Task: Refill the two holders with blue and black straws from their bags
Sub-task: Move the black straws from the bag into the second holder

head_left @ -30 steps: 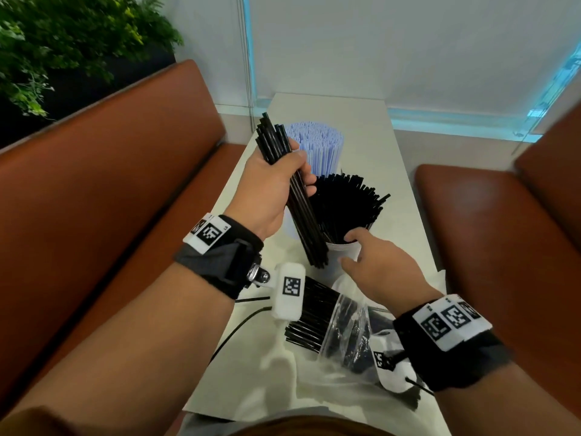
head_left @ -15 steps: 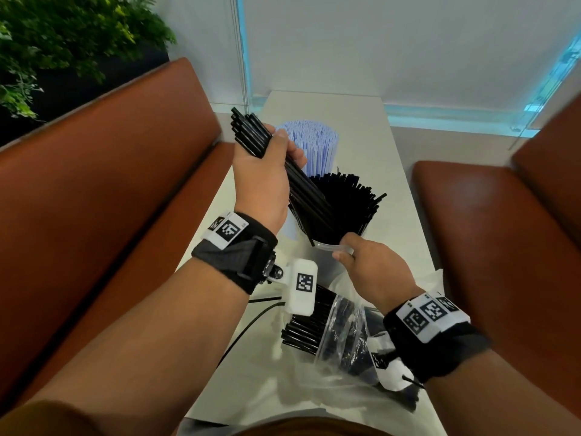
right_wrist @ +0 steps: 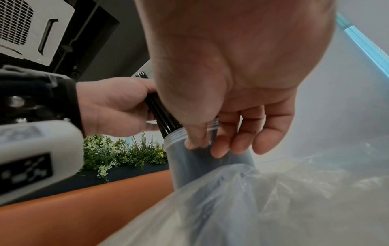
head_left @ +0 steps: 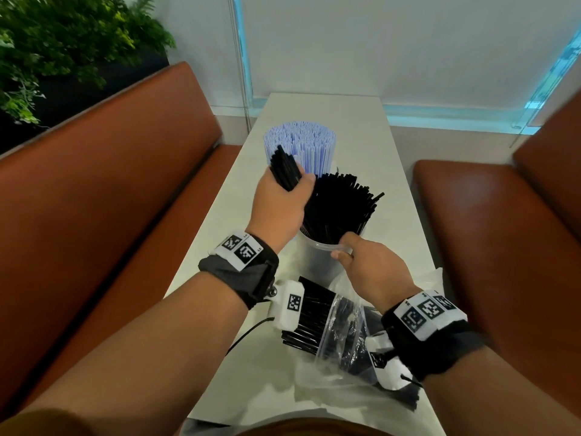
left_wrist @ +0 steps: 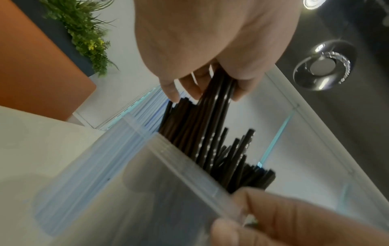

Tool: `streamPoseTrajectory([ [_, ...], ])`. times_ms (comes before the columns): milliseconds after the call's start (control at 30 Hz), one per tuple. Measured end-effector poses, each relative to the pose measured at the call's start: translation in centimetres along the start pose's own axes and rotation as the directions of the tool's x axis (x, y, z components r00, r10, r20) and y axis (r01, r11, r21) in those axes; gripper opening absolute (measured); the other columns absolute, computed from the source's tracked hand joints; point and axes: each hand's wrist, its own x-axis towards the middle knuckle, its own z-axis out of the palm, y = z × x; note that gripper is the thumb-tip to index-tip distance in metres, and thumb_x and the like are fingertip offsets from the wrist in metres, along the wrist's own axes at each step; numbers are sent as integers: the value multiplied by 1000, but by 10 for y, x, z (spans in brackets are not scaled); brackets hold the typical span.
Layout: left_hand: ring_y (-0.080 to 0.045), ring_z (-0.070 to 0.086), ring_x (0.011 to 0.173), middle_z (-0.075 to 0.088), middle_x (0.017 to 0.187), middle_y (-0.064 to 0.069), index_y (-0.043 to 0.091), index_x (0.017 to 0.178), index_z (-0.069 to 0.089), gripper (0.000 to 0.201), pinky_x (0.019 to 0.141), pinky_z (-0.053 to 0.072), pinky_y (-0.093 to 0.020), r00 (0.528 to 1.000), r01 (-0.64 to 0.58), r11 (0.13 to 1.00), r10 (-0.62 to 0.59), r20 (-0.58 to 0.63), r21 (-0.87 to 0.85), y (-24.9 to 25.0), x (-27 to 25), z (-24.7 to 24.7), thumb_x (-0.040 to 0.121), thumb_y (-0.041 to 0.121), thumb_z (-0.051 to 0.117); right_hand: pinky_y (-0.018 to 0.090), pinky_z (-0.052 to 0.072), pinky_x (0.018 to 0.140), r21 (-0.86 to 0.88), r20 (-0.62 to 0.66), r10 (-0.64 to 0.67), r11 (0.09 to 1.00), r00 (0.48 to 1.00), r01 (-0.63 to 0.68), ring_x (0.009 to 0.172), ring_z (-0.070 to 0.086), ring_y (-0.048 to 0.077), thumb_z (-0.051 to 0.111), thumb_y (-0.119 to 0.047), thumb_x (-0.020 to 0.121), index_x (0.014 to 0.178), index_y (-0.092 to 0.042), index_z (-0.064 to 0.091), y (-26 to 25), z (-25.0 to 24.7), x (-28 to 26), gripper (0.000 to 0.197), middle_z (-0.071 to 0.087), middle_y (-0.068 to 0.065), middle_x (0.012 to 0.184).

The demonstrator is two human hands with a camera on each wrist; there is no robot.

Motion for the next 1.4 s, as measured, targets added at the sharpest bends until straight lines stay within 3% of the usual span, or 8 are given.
streamPoseTrajectory([
  [233,-27,58,117,61,117,-11,19,103,63,41,101,50,-46,960,-1,936,-98,264,351,-16,-7,-3,76,41,83,28,28,49,16,2,-10,1000,1000,10,65,50,14,46,-47,102,97,-34,45,-1,-1,0,14,50,-13,67],
  [433,3,34,138,34,148,14,31,150,30,84,109,28,-12,970,-184,946,130,207,268,-1,-1,-5,82,58,72,27,28,49,11,6,-5,1000,1000,5,67,50,18,46,-49,101,94,-36,41,1,2,2,16,49,-13,67],
  [567,-23,49,130,54,139,-5,11,137,55,48,112,35,-32,794,-531,655,163,585,537,-6,-7,4,101,42,55,28,27,49,29,-14,-14,999,1000,15,62,47,13,47,-46,100,87,-40,34,1,2,2,19,46,-14,63],
  [800,-27,31,146,29,163,-7,17,156,31,69,121,22,-47,723,-679,310,121,681,666,-10,-18,16,101,57,40,23,27,50,55,-44,-2,998,999,4,76,61,22,51,-43,100,102,-38,58,-1,1,1,9,64,-9,80],
  [1000,-9,55,108,54,119,5,22,122,57,38,94,43,-22,857,-516,726,427,289,455,-6,-19,-28,93,47,58,29,33,50,55,-166,-11,998,986,20,62,58,12,48,-44,95,107,-39,42,-7,-7,-16,14,51,-13,64],
  [1133,-4,58,78,62,84,13,31,91,59,12,70,48,-29,969,-182,763,33,243,621,-41,-40,-67,98,38,52,28,28,49,-21,-153,189,981,970,-195,52,49,9,34,-72,86,82,-30,39,-7,-3,-29,43,51,-10,58],
  [1233,-15,61,98,62,103,9,31,106,65,17,81,50,-34,824,-269,538,-301,480,799,-73,-64,-80,99,40,52,32,30,54,-230,74,331,924,941,-307,66,52,19,25,-89,77,89,-24,50,-4,4,-28,71,50,-5,72],
  [1400,-27,57,112,60,122,-3,24,127,61,31,87,47,-40,627,-479,256,-569,531,840,-103,-83,-78,98,28,51,26,24,50,-261,183,316,929,931,-264,60,46,8,47,-63,80,77,-26,48,-4,8,-28,37,47,-13,69],
])
